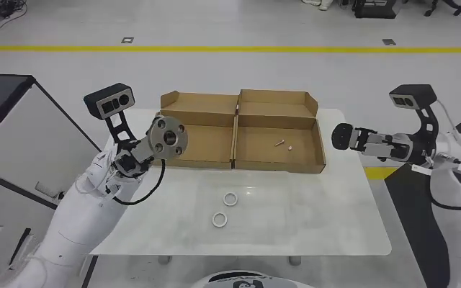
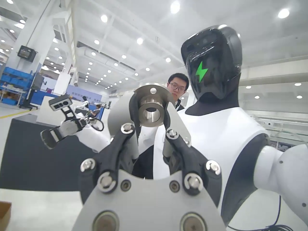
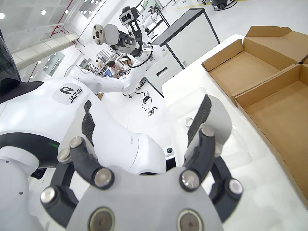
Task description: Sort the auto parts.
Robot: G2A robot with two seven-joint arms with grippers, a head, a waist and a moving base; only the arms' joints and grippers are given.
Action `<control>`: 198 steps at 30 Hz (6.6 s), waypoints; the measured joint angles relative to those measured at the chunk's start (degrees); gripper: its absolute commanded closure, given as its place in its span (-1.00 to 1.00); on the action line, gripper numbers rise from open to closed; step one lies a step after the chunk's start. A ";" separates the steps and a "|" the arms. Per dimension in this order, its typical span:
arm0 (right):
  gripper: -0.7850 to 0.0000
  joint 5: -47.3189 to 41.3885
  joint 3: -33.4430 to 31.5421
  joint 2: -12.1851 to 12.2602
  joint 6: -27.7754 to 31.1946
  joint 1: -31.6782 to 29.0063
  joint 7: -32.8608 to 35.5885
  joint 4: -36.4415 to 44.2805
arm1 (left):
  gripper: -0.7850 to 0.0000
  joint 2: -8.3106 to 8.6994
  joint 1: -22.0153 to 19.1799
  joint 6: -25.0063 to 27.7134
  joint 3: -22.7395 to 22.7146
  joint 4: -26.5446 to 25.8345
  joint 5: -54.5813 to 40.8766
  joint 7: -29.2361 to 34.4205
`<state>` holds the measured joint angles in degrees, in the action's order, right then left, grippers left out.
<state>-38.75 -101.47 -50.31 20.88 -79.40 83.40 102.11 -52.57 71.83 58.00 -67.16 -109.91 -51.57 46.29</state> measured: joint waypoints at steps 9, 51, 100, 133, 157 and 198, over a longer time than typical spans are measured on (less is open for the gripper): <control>-1.00 0.00 0.00 0.00 0.00 0.00 0.00 0.00 | 1.00 -2.79 1.52 0.00 -1.91 -1.56 -3.91 0.01; -1.00 0.00 0.00 0.00 0.00 0.00 0.00 0.00 | 1.00 -1.22 6.47 0.00 -8.09 -8.62 -1.01 0.03; -1.00 0.00 0.00 0.00 0.00 0.00 0.00 0.00 | 1.00 3.92 8.32 0.00 -7.46 -11.05 -4.92 0.03; -1.00 0.00 0.00 0.00 0.00 0.00 0.00 0.00 | 1.00 1.62 -0.45 -41.55 -0.22 -12.74 31.55 -12.53; -1.00 0.00 0.00 0.00 0.00 0.00 0.00 0.00 | 1.00 -6.41 -29.67 -70.21 19.78 2.46 46.23 -21.87; -1.00 0.00 0.00 0.00 0.00 0.00 0.00 0.00 | 1.00 -15.96 -44.79 -84.75 42.34 34.08 87.33 5.64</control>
<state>-38.75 -101.47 -50.31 20.88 -79.40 83.40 102.11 -68.53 27.03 -26.75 -24.83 -75.83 35.76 51.93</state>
